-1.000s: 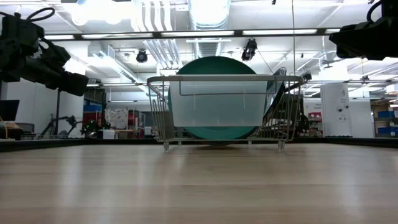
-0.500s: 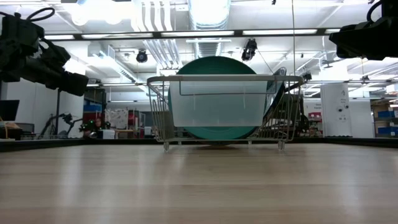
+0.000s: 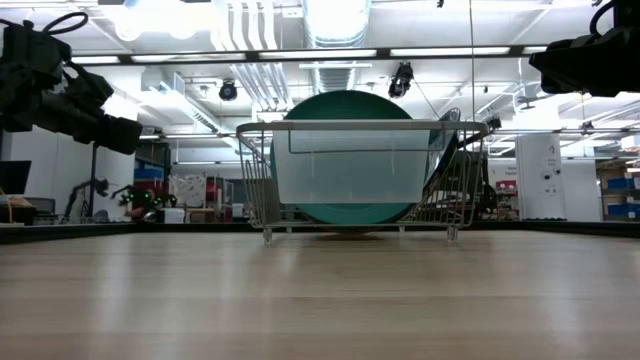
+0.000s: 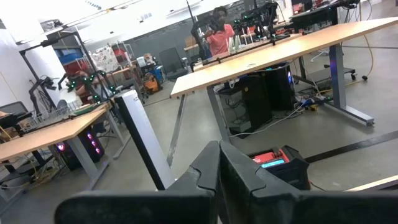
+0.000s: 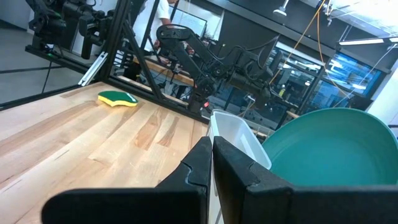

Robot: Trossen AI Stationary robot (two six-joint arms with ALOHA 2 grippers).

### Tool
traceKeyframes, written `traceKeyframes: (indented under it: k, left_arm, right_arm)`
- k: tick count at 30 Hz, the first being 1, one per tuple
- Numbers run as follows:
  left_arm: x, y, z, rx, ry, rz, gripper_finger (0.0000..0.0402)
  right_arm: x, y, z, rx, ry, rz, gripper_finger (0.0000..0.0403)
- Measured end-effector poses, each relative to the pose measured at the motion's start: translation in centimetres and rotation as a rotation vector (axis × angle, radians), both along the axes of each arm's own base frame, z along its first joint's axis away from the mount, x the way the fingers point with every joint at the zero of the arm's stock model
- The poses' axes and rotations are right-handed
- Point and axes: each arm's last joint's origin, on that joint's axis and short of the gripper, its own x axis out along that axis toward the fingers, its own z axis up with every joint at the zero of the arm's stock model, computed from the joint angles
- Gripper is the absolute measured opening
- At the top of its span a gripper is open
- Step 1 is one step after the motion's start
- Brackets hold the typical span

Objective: Sort dishes
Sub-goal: Return to Home Position

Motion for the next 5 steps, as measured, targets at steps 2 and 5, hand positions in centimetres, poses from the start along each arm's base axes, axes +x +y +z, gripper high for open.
traceKeyframes:
  k: [2,5]
  left_arm:
    - [0.0,0.0,0.0,0.0,0.0,0.0,0.0]
    - [0.0,0.0,0.0,0.0,0.0,0.0,0.0]
  right_arm:
    - [0.0,0.0,0.01,0.001,-0.001,0.0,0.0008]
    - [0.0,0.0,0.0,0.001,0.0,0.0,0.0008]
